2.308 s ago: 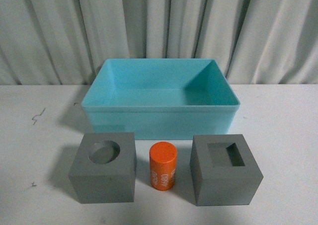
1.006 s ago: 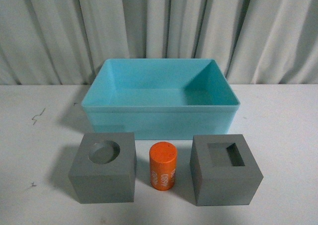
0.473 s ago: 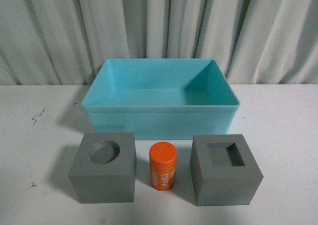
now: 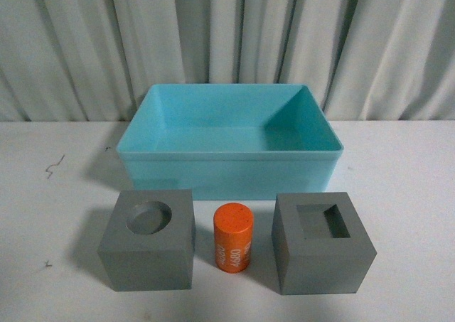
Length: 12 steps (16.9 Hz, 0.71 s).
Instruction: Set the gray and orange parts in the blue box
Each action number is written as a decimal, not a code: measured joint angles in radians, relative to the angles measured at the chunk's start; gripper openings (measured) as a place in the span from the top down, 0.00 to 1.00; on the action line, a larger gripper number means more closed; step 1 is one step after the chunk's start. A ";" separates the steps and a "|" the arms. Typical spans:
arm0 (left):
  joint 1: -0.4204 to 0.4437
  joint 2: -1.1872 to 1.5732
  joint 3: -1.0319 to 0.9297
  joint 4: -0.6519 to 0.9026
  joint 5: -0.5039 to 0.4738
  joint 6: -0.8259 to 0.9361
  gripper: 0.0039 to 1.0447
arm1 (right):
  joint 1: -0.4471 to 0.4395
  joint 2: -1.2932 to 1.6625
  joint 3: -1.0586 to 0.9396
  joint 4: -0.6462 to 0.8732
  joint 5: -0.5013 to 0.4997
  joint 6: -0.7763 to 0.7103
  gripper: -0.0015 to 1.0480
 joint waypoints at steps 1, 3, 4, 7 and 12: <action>0.000 0.000 0.000 0.000 0.000 0.000 0.06 | 0.000 0.000 0.000 0.000 0.000 0.000 0.06; 0.000 0.000 0.000 0.000 0.000 0.000 0.06 | 0.000 0.000 0.000 0.000 0.000 0.000 0.06; 0.000 0.000 0.000 0.000 0.000 0.000 0.06 | 0.000 0.000 0.000 0.000 0.000 0.000 0.06; 0.000 0.000 0.000 0.000 0.000 0.000 0.06 | 0.000 0.000 0.000 0.000 0.000 0.000 0.06; 0.000 0.000 0.000 0.000 0.000 0.000 0.06 | -0.331 0.649 0.309 -0.071 -0.109 0.076 0.06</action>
